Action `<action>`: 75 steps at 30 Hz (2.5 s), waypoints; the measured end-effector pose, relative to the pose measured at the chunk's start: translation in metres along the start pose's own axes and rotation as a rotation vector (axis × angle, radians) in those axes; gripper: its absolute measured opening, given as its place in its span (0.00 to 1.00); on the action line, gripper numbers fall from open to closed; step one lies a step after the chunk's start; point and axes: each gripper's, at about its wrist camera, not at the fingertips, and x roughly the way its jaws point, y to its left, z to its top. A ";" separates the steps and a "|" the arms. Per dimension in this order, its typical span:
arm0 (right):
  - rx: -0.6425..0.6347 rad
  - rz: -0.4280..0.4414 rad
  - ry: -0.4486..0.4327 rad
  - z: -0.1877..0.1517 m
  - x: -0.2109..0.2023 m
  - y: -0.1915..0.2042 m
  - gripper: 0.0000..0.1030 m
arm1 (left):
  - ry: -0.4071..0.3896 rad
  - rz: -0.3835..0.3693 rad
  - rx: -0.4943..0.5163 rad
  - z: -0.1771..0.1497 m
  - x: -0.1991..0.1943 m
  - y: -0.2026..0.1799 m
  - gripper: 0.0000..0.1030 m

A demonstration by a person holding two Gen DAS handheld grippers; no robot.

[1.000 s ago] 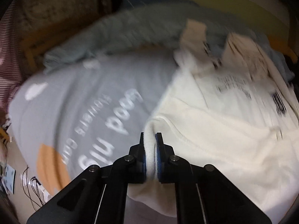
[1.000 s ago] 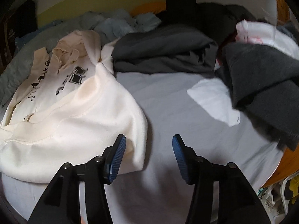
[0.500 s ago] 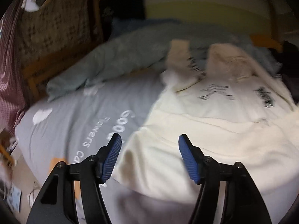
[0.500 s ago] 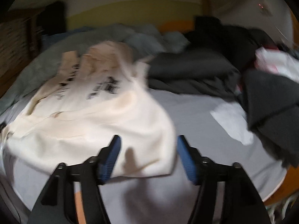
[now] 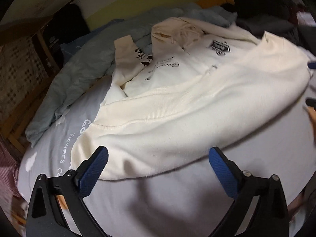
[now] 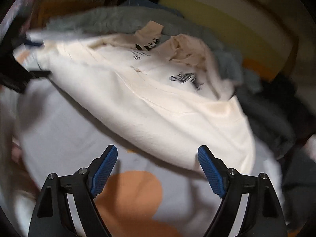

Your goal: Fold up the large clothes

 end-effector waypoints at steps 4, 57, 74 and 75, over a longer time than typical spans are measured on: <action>-0.035 -0.058 0.081 -0.003 0.020 0.005 0.83 | 0.061 -0.051 0.066 -0.004 0.011 -0.014 0.90; 0.195 -0.070 0.040 0.118 0.072 -0.111 0.07 | 0.114 0.125 0.070 0.126 0.072 0.064 0.20; 0.507 0.010 -0.111 0.068 0.063 -0.164 0.76 | -0.112 0.199 -0.253 0.077 0.042 0.124 0.87; 0.552 0.025 -0.106 0.062 0.061 -0.168 0.80 | -0.111 0.170 -0.289 0.071 0.037 0.134 0.88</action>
